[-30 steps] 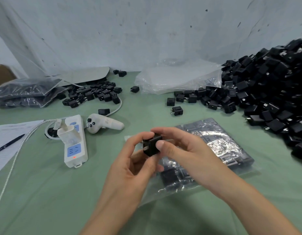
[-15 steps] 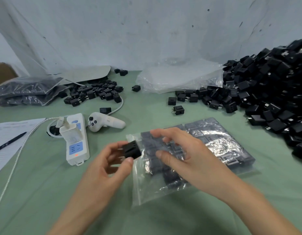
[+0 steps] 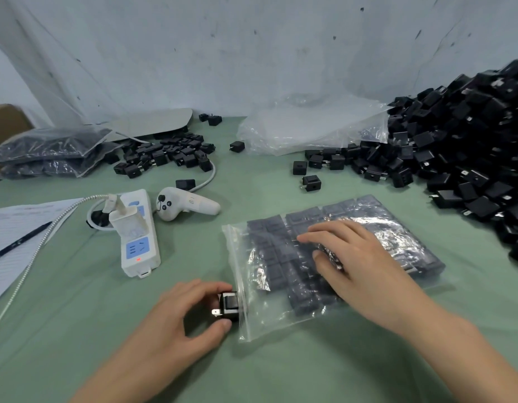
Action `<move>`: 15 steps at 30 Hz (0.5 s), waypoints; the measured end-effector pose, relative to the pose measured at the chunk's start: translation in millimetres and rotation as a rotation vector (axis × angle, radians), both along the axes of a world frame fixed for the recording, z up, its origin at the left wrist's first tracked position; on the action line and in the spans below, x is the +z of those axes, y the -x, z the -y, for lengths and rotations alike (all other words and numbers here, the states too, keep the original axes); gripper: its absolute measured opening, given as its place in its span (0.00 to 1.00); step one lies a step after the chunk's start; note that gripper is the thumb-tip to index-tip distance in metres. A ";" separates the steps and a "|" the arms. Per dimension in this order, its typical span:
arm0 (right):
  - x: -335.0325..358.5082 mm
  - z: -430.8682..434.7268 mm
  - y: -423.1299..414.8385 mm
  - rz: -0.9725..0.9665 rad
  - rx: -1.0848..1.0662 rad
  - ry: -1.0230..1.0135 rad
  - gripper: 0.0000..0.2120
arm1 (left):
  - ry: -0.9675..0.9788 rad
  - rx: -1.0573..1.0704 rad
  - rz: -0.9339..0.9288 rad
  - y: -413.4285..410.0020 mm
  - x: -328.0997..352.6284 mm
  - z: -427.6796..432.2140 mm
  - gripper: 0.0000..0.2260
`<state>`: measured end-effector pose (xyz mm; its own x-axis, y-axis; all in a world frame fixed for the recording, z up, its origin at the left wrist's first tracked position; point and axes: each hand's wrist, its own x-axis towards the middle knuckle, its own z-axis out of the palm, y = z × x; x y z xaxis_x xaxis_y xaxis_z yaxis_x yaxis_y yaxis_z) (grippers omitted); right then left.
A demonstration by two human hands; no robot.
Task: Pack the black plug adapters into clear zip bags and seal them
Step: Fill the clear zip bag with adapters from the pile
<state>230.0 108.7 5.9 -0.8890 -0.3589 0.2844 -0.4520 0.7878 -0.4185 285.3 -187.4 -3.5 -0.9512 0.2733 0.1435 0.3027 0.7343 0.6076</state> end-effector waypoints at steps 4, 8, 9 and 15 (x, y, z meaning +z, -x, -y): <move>-0.3 -0.8 0.6 -0.005 -0.010 0.006 0.18 | -0.068 0.055 -0.027 -3.4 4.4 1.8 0.19; -0.3 2.3 1.9 -0.018 -0.016 0.021 0.18 | -0.087 0.087 -0.053 -3.8 5.6 -5.5 0.20; -0.3 2.8 2.0 -0.018 -0.014 0.020 0.18 | -0.093 0.094 -0.056 -3.4 6.0 -8.0 0.19; -0.1 4.4 1.9 -0.014 -0.003 0.009 0.17 | 0.050 0.016 0.024 0.7 3.5 -15.2 0.16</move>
